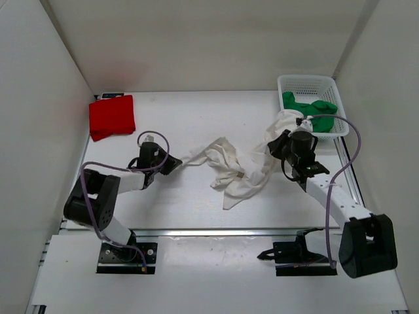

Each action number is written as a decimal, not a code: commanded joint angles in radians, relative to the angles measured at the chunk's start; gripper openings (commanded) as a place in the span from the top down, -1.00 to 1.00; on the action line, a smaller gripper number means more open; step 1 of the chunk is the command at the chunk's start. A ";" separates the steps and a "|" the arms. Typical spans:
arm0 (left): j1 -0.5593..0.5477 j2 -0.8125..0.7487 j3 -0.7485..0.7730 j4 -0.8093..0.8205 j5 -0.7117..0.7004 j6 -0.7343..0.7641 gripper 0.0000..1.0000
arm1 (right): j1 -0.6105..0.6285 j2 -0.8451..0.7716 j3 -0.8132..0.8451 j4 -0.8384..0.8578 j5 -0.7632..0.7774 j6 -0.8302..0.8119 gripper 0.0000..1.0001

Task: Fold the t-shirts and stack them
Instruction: Flatten out the tshirt

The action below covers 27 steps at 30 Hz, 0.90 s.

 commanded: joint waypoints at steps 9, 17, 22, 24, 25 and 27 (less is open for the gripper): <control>0.244 -0.479 0.168 -0.295 0.052 0.199 1.00 | 0.294 -0.183 0.498 -0.270 0.188 -0.190 1.00; 0.444 -0.691 0.186 -0.424 0.107 0.262 1.00 | 0.620 -0.156 0.855 -0.480 0.320 -0.287 0.99; 0.450 -0.720 0.218 -0.483 0.000 0.337 1.00 | 0.606 -0.097 0.934 -0.491 0.348 -0.341 0.99; 0.462 -0.736 0.188 -0.485 -0.011 0.347 1.00 | 0.397 -0.055 0.891 -0.446 0.117 -0.262 1.00; 0.459 -0.745 0.165 -0.479 -0.041 0.360 1.00 | 0.260 -0.005 0.856 -0.405 -0.053 -0.240 0.99; 0.444 -0.766 0.130 -0.473 -0.104 0.383 1.00 | 0.162 0.105 0.872 -0.408 -0.135 -0.194 1.00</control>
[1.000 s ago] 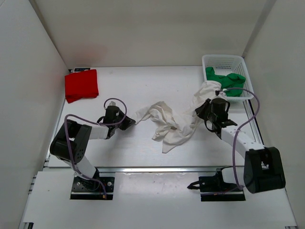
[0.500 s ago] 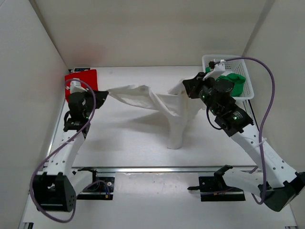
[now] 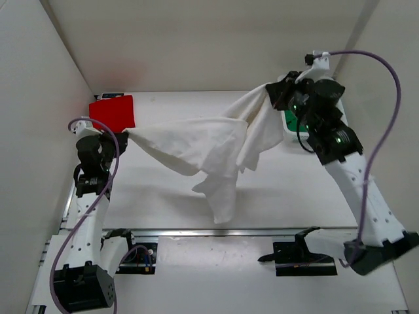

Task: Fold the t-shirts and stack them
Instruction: Flatten out the tshirt

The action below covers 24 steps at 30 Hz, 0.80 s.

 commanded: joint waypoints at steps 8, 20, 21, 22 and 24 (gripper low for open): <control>-0.038 -0.054 -0.194 0.042 -0.135 0.032 1.00 | -0.204 0.834 0.490 -0.079 -0.307 -0.029 0.98; -0.105 0.005 -0.285 0.091 -0.200 0.009 1.00 | -0.108 0.965 0.811 -0.495 -0.120 -0.092 0.63; -0.104 0.006 -0.297 0.088 -0.197 0.006 1.00 | -0.094 0.873 0.720 -0.462 -0.060 -0.086 0.64; -0.104 0.015 -0.300 0.091 -0.183 0.003 1.00 | -0.056 0.813 0.510 -0.358 -0.012 -0.077 0.63; -0.092 0.018 -0.317 0.088 -0.175 -0.008 1.00 | -0.025 0.542 0.134 -0.129 -0.045 -0.026 0.52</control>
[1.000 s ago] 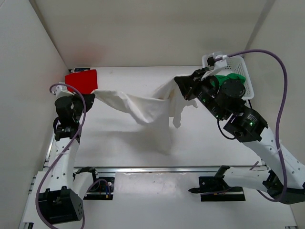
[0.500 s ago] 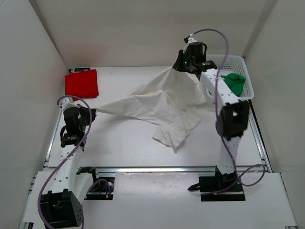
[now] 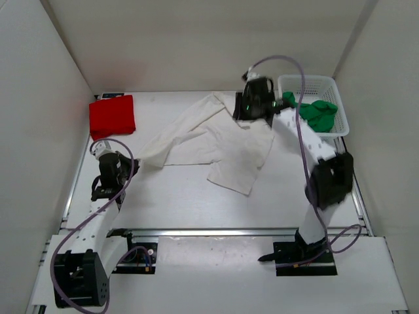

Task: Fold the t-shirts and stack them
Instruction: Flatten out the tshirt

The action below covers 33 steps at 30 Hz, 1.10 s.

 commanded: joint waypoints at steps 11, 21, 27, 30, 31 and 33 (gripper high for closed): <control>0.097 -0.078 -0.089 -0.033 0.067 -0.004 0.75 | 0.114 -0.862 -1.404 0.575 -0.003 0.278 0.26; 0.156 -0.132 -0.153 -0.048 0.116 0.018 0.48 | 0.099 -0.888 -1.581 0.742 -0.065 0.435 0.14; 0.148 -0.044 -0.164 -0.033 0.127 0.005 0.18 | 0.097 -0.914 -1.607 0.790 -0.079 0.458 0.08; 0.143 0.022 -0.187 -0.015 0.134 -0.027 0.23 | 0.096 -0.911 -1.607 0.790 -0.089 0.466 0.07; 0.139 0.040 -0.192 -0.016 0.121 -0.033 0.24 | 0.098 -0.904 -1.604 0.789 -0.099 0.466 0.07; 0.133 0.068 -0.198 -0.010 0.110 -0.050 0.23 | 0.104 -0.897 -1.609 0.796 -0.097 0.467 0.07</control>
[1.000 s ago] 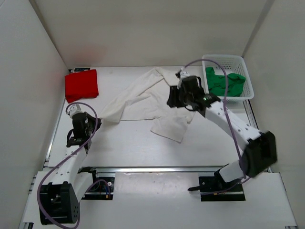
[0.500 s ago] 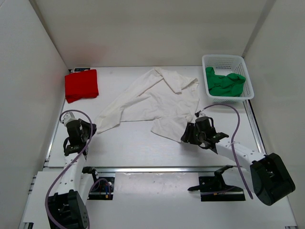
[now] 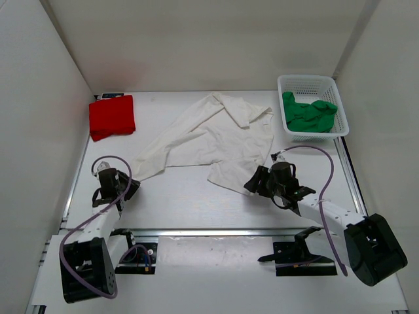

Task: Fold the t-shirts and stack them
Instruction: Flatten out the tshirt

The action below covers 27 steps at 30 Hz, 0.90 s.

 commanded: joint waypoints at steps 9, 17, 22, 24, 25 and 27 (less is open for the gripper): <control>-0.009 0.119 -0.030 0.086 -0.028 -0.099 0.02 | 0.017 0.032 -0.014 0.097 -0.013 0.030 0.09; -0.006 0.146 -0.015 0.104 -0.073 -0.152 0.25 | 0.032 0.050 -0.022 0.111 -0.019 0.027 0.12; -0.010 0.238 0.036 0.121 -0.093 -0.148 0.38 | 0.042 0.058 -0.039 0.113 -0.017 0.032 0.09; -0.001 0.257 0.046 0.130 -0.090 -0.163 0.47 | 0.034 0.058 -0.039 0.119 -0.013 0.027 0.10; -0.001 0.267 0.048 0.133 -0.088 -0.159 0.56 | 0.034 0.053 -0.042 0.119 -0.016 0.032 0.10; -0.004 0.280 0.060 0.133 -0.091 -0.159 0.68 | 0.040 0.046 -0.042 0.114 -0.011 0.039 0.10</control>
